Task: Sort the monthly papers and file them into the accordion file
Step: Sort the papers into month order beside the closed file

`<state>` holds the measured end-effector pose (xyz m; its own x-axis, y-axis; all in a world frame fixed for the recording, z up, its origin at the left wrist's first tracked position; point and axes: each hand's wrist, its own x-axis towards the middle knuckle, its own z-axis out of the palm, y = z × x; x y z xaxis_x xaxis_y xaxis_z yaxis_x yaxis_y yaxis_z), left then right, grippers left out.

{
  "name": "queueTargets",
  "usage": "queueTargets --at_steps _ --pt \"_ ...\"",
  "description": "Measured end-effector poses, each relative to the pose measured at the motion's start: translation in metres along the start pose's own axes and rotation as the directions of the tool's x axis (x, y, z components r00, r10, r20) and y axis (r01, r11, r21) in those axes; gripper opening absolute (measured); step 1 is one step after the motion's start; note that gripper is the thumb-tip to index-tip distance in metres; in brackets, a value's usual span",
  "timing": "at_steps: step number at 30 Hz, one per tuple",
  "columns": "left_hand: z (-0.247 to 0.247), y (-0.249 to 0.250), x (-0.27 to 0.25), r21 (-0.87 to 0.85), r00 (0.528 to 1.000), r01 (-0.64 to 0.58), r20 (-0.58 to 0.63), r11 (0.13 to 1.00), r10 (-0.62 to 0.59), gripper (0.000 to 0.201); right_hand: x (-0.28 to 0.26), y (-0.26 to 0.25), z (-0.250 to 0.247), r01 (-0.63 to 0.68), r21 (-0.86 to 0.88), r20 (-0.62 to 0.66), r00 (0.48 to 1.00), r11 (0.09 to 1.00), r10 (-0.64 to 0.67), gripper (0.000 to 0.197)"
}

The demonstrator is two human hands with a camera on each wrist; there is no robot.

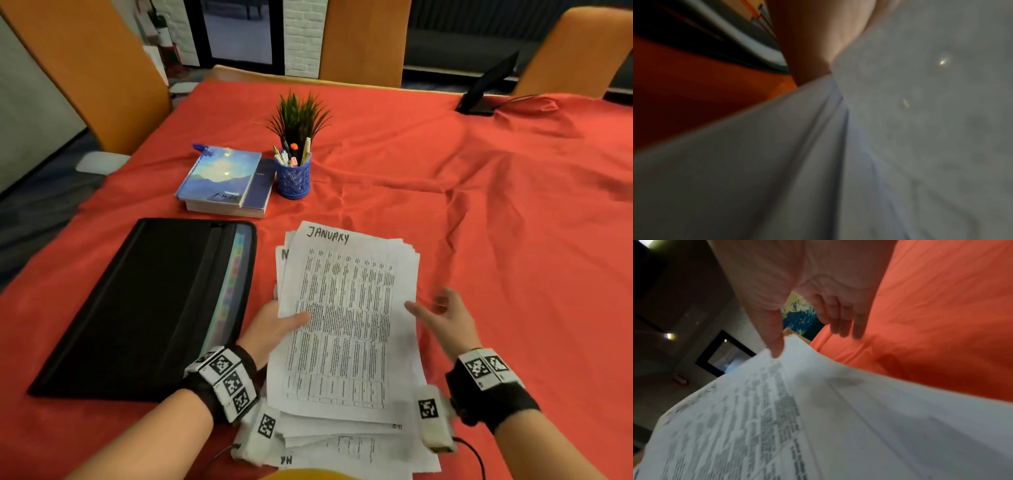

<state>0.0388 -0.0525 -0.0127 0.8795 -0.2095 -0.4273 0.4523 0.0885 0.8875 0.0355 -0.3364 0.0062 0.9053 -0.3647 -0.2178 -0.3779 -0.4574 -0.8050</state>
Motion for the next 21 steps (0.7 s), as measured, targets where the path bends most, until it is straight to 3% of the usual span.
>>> queueTargets --at_steps 2,4,6,7,9,12,15,18,21 --pt "-0.001 0.021 -0.005 -0.030 0.998 -0.043 0.043 0.999 0.045 0.048 -0.002 -0.013 -0.008 -0.085 0.371 0.253 0.967 0.925 -0.013 0.079" --pt "0.005 0.042 -0.008 -0.025 0.993 -0.120 0.016 0.992 0.121 0.046 -0.007 -0.032 -0.010 -0.219 0.564 0.417 0.908 0.796 -0.045 0.060" --pt "0.014 0.066 -0.012 0.026 0.960 -0.262 -0.101 0.965 0.263 0.027 -0.014 -0.053 -0.011 -0.109 0.660 0.301 0.945 0.743 -0.128 0.041" --pt "0.018 0.076 -0.014 0.061 0.925 -0.337 -0.164 0.940 0.342 0.027 -0.016 -0.063 -0.012 0.002 0.682 0.194 0.964 0.731 -0.184 0.034" --pt "0.024 0.094 -0.018 0.085 0.855 -0.461 -0.224 0.883 0.468 0.031 -0.019 -0.076 -0.014 0.214 0.663 0.026 0.951 0.717 -0.308 0.019" --pt "0.033 0.103 -0.026 0.000 0.787 -0.580 -0.258 0.814 0.561 0.030 -0.024 -0.084 -0.012 0.387 0.557 -0.065 0.902 0.735 -0.427 0.033" --pt "0.035 0.098 -0.027 -0.063 0.772 -0.618 -0.238 0.784 0.590 0.030 -0.032 -0.088 -0.008 0.390 0.549 -0.050 0.898 0.739 -0.437 0.026" --pt "0.034 0.083 -0.016 -0.105 0.820 -0.548 -0.261 0.830 0.509 0.036 -0.031 -0.087 -0.003 0.271 0.602 -0.017 0.945 0.751 -0.327 0.029" --pt "0.036 0.063 -0.003 -0.037 0.869 -0.439 -0.271 0.898 0.413 0.031 -0.026 -0.085 0.007 0.183 0.582 0.030 0.969 0.792 -0.246 0.027"
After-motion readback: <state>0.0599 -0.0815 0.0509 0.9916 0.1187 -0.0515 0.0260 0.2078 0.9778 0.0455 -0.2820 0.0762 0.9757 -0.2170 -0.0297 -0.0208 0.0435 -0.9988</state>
